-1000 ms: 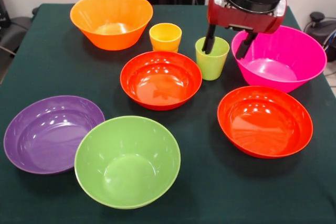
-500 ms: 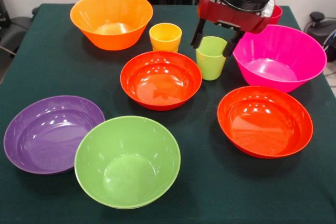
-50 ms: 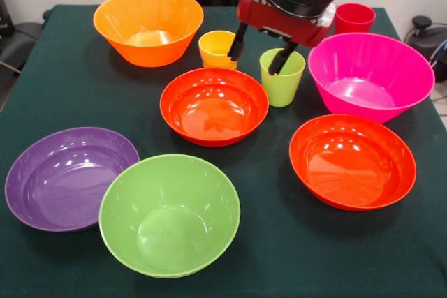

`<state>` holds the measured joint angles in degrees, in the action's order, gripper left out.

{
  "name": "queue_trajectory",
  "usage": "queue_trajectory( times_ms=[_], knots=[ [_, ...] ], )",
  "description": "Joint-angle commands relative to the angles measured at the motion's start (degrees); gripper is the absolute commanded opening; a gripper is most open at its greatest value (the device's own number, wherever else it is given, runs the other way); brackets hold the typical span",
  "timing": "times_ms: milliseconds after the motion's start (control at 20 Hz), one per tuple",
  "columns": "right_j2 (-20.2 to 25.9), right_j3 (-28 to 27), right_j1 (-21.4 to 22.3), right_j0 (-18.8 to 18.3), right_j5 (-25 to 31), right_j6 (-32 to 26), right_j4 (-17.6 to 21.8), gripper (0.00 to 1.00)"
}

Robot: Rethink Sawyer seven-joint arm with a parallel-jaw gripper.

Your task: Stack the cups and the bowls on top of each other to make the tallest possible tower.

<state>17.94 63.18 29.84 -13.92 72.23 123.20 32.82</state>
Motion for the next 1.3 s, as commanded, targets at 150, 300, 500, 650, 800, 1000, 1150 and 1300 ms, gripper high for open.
queue_trajectory(
  times_ms=[150, 300, 500, 650, 800, 1000, 1150, 1300],
  knots=[
    [-3.09, -1.43, -6.21, 0.89, -7.87, 10.33, 0.41, 1.00],
    [-2.93, -3.03, -7.76, 1.13, -9.28, 9.61, -0.26, 1.00],
    [-4.06, -1.89, -7.62, 2.39, -10.99, 11.08, -1.25, 1.00],
    [-4.74, -2.14, -7.43, 2.92, -10.27, 10.65, -2.17, 1.00],
    [-5.41, -2.05, -7.09, 3.35, -9.97, 10.02, -3.07, 1.00],
    [-5.31, 0.53, -5.30, 3.71, -10.52, 8.63, -5.41, 1.00],
    [-4.20, 3.76, -2.44, 3.63, -10.92, 6.14, -8.34, 1.00],
    [-1.44, 4.97, -0.81, 2.99, -10.39, 0.93, -11.49, 1.00]
  ],
)
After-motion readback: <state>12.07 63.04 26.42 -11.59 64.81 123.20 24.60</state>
